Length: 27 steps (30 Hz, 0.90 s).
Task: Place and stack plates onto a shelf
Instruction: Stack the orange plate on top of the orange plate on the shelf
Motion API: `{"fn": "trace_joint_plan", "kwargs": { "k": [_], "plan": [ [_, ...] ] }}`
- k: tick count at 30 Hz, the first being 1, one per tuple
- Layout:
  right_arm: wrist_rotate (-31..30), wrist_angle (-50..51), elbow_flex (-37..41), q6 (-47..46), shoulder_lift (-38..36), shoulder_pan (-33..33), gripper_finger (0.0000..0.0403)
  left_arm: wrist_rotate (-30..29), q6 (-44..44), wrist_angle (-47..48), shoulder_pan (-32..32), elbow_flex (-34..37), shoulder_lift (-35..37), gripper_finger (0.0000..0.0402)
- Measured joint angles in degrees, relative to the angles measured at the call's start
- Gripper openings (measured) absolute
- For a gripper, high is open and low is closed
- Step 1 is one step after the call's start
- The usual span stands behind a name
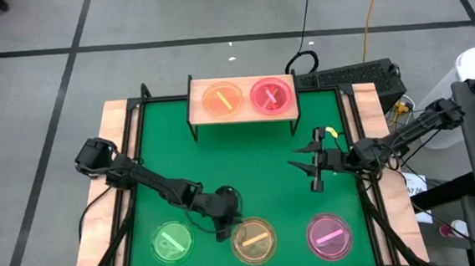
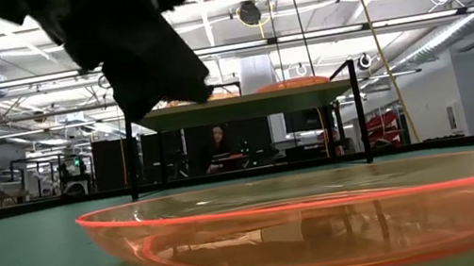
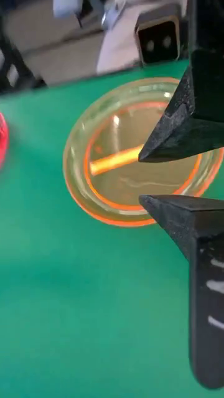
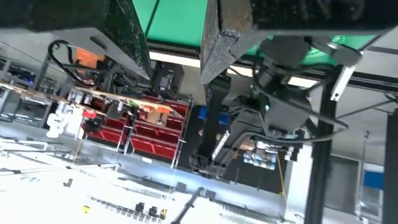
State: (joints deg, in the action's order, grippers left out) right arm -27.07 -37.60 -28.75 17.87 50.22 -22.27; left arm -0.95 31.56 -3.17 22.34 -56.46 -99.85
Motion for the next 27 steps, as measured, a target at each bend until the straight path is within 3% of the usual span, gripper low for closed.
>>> {"fn": "trace_joint_plan", "kwargs": {
  "k": [4, 10, 14, 27],
  "plan": [
    [-0.2, -0.5, 0.0, 1.1, -0.1, -1.6, 0.0121, -0.1, 2.3, 10.4, -0.5, -4.7, -1.4, 0.0099],
    [-0.4, -1.7, 0.0, 2.5, -0.3, -3.4, 0.0121, 2.8, 7.1, 12.6, -0.8, -5.1, -3.5, 0.0099],
    [-4.2, -2.1, 0.0, 3.4, -0.3, -4.2, 0.0121, 4.9, 10.4, 14.9, -0.9, -5.0, -5.2, 0.0099],
    [-6.3, -2.5, 0.0, 5.4, -0.3, -4.9, 0.0121, 10.0, 12.5, 10.7, -1.1, -5.0, -6.0, 0.0099]
  ]
}}
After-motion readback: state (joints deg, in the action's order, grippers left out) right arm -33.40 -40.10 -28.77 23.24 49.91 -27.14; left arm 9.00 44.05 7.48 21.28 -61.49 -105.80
